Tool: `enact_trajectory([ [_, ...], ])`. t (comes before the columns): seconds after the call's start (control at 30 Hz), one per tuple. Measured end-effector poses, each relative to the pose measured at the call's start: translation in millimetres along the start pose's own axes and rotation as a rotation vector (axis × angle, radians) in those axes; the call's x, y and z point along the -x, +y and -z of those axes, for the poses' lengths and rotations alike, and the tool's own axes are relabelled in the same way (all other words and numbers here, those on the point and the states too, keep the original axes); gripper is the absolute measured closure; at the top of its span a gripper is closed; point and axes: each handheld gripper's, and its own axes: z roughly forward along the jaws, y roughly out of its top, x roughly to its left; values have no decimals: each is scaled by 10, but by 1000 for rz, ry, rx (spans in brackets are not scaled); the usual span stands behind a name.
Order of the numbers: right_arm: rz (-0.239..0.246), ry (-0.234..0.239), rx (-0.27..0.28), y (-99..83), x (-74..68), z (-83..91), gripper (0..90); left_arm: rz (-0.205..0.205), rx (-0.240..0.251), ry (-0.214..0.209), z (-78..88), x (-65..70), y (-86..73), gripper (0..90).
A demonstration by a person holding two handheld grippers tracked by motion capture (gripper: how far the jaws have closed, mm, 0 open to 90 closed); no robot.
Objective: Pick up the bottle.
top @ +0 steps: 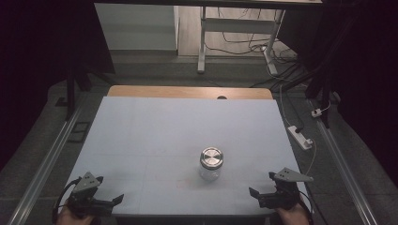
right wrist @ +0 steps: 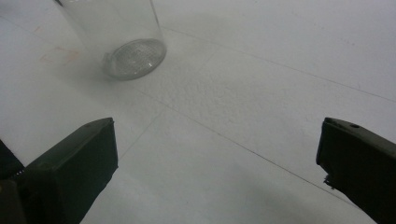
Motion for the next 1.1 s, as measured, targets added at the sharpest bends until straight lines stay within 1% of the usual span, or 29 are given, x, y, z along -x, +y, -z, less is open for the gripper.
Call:
enact_trajectory([
  [0.33, -2, 5, 19, 2, 1, 21, 0, 2, -3, -1, -7, 2, 2, 0],
  [0.5, 11, 5, 36, 33, -26, 49, 0, 3, -3, -1, -7, 0, 1, 0],
  [0.57, 15, 12, 43, 43, -37, 52, 0, 3, -3, -1, -7, 0, 1, 0],
  [0.67, -2, 31, 43, 49, -39, 48, 0, 3, -4, 0, -8, 0, 1, 0],
  [0.8, -6, 39, 50, 60, -46, 52, 0, 3, -4, -1, -9, 0, 1, 0],
  [0.9, 0, 41, 57, 73, -58, 48, 0, 2, -5, 0, -9, 2, 2, 0],
  [1.1, 28, 52, 41, 97, -99, 11, 0, 3, -4, 1, -7, 1, 1, 0],
])
